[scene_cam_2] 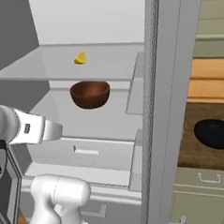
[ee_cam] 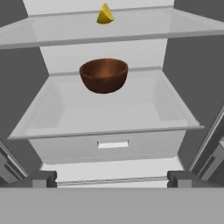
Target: Grab a lemon wedge from the fridge and one ice cube from the ice bowl, and put them in the glass of lemonade.
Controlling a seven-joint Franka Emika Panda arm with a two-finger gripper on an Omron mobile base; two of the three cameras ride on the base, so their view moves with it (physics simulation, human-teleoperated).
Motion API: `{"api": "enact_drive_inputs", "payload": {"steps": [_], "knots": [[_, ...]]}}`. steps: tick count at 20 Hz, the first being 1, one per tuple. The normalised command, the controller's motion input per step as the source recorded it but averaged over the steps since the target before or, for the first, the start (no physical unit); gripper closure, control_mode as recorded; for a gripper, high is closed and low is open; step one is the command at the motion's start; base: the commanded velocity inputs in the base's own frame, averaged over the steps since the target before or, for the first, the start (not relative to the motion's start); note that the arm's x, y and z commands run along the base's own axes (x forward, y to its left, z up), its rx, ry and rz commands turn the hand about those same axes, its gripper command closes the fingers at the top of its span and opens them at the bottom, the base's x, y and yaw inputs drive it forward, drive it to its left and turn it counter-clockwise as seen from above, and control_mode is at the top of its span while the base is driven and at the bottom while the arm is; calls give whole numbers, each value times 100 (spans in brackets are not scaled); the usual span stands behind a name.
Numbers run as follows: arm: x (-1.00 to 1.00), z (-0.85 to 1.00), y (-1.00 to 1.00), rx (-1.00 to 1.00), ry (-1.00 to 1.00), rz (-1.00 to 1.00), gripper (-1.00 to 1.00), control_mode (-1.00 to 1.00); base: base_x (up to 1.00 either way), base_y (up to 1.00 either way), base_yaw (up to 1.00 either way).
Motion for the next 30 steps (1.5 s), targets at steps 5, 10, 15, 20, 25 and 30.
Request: {"api": "enact_drive_inputs", "payload": {"steps": [5,10,15,20,25,30], "knots": [[0,0,0,0,0,0,-100,100,48,0,0],[0,0,0,0,-2,0,-100,-100,0,0,0],[0,49,6,-3,0,0,-100,-100,0,0,0],[8,61,6,-4,0,0,-100,-100,0,0,0],[35,14,-3,0,1,0,-100,-100,0,0,0],[44,0,-4,0,-8,0,-100,-100,0,0,0]]}}
